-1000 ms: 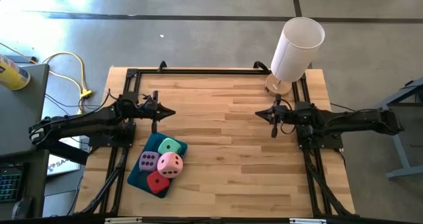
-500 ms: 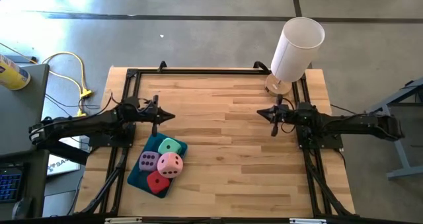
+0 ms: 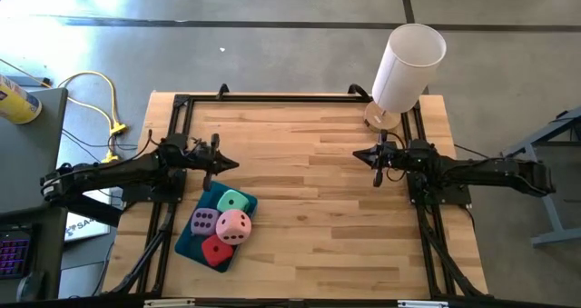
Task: Pick & Place Dice
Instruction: Return to Home Position
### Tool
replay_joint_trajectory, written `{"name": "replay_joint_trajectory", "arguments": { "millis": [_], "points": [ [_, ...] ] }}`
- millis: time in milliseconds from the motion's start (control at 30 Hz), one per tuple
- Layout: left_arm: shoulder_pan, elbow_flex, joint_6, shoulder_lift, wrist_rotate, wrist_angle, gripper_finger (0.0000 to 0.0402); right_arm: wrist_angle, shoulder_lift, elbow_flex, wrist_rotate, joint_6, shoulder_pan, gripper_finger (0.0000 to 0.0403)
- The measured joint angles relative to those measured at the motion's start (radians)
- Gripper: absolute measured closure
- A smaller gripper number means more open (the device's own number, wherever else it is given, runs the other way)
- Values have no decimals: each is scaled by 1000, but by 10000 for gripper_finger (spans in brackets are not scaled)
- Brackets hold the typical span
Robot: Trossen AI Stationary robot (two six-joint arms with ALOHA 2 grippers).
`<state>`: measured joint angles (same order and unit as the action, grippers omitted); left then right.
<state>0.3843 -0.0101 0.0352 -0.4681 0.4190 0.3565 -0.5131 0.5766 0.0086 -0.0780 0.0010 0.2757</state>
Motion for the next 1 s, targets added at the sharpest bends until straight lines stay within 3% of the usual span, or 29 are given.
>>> {"name": "replay_joint_trajectory", "arguments": {
  "millis": [167, 500, 667, 867, 1000],
  "points": [
    [-1, 1, -27, 91, 117, -31, 401, 1, 0, 0, 0, 6, 2, 401],
    [0, 2, -107, 300, 112, -168, 401, 17, 0, -1, 64, 0, 2, 401],
    [0, 3, -165, 370, -65, -169, 401, 17, 0, -2, 64, 0, 2, 401],
    [0, 3, -187, 356, -234, -181, 401, 17, 0, -2, 64, -1, 2, 401],
    [0, 3, -193, 336, -294, -217, 401, 17, 0, -3, 64, -1, 1, 401]
  ]
}}
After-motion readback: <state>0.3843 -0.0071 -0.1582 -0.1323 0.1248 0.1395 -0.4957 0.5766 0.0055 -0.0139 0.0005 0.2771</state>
